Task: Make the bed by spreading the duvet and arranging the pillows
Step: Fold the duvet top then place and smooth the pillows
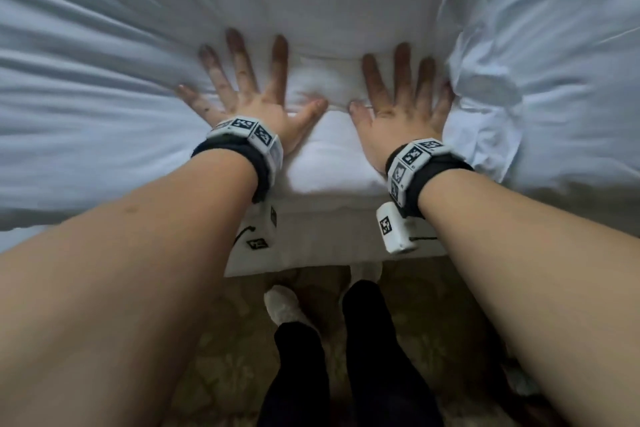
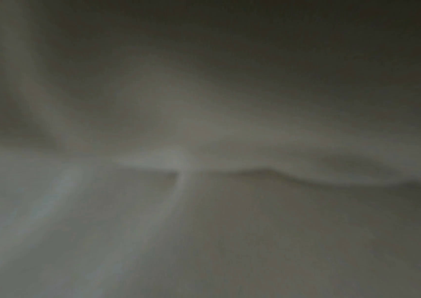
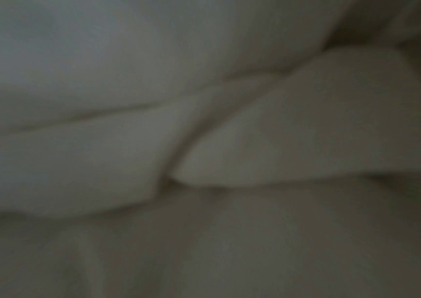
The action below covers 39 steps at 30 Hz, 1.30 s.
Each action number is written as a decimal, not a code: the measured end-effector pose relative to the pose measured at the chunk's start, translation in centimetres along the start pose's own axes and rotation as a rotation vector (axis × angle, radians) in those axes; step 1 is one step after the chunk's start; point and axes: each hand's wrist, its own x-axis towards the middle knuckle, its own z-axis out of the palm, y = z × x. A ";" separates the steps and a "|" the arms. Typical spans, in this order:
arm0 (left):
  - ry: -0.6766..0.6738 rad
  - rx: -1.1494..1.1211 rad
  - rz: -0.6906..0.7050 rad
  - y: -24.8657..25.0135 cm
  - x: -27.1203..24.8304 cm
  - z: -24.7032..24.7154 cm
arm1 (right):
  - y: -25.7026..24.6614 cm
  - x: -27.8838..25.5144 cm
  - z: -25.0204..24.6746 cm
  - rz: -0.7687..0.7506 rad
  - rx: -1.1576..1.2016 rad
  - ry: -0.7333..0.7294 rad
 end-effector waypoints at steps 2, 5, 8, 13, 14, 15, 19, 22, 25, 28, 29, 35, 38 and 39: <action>0.001 -0.002 -0.026 0.3 1.2 0.4 | 0.0 1.2 0.4 -0.005 0.035 -0.033; -0.003 -0.012 -0.066 0.8 2.6 1.3 | -0.1 2.5 1.2 0.001 0.024 -0.107; -0.003 -0.017 -0.069 1.1 4.0 2.4 | -0.1 3.4 2.5 0.002 -0.006 -0.109; -0.059 -0.036 -0.084 1.0 4.7 2.1 | -0.7 3.7 2.2 0.031 -0.026 -0.177; -0.085 -0.031 -0.082 1.1 4.5 1.6 | -0.8 3.8 1.7 0.040 -0.035 -0.200; -0.116 -0.016 -0.077 1.3 4.4 0.8 | -0.8 3.9 0.9 0.047 -0.043 -0.221; -0.125 -0.073 -0.096 1.5 3.9 -5.6 | -1.0 3.9 -2.1 0.033 -0.008 -0.311; 0.201 -0.192 0.055 3.0 6.0 -10.4 | -1.1 3.8 -2.5 0.038 0.009 -0.303; 0.228 -0.141 0.230 6.2 9.7 -11.0 | -0.9 3.8 -1.7 0.047 0.024 -0.327; 0.117 -0.042 0.175 7.7 13.2 -8.0 | -0.5 3.7 -0.6 0.049 0.031 -0.312; 0.090 -0.014 0.145 7.8 14.1 -7.2 | -0.4 3.7 -0.3 0.059 0.033 -0.312; -0.105 0.092 0.081 8.4 13.6 -10.3 | 0.0 3.7 -3.9 0.017 0.066 -0.457; -0.187 0.102 0.075 8.5 11.0 -12.8 | 1.5 4.3 -9.5 -0.042 0.126 -0.695; -0.207 0.091 0.073 9.0 10.0 -13.5 | 2.5 4.7 -12.3 -0.034 0.172 -0.723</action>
